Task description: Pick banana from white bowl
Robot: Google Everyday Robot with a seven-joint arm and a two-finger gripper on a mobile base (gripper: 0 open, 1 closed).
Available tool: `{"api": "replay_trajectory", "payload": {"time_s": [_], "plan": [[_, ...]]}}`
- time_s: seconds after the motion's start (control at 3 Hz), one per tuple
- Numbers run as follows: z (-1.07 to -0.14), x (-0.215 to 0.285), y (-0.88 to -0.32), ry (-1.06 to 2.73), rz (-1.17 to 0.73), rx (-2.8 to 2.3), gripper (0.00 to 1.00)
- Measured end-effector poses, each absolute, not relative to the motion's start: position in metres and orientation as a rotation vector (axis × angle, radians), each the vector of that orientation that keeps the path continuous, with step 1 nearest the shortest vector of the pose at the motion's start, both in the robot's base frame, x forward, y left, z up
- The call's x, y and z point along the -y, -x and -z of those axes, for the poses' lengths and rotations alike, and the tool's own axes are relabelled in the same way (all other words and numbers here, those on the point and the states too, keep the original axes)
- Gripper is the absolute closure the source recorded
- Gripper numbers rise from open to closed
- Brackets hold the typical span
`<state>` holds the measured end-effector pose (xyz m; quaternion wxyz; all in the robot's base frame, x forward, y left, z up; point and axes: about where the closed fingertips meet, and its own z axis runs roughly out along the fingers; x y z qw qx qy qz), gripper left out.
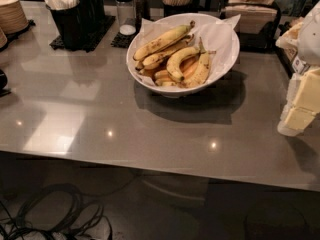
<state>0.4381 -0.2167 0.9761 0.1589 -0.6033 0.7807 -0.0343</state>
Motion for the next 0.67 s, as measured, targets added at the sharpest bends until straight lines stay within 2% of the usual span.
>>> {"api": "replay_trajectory", "payload": {"time_s": [0.33, 0.67], "plan": [[-0.977, 0.216, -0.439, 1.727, 0.099, -2.227, 0.00], [-0.974, 0.206, -0.469, 1.810, 0.097, -2.143, 0.00]]}}
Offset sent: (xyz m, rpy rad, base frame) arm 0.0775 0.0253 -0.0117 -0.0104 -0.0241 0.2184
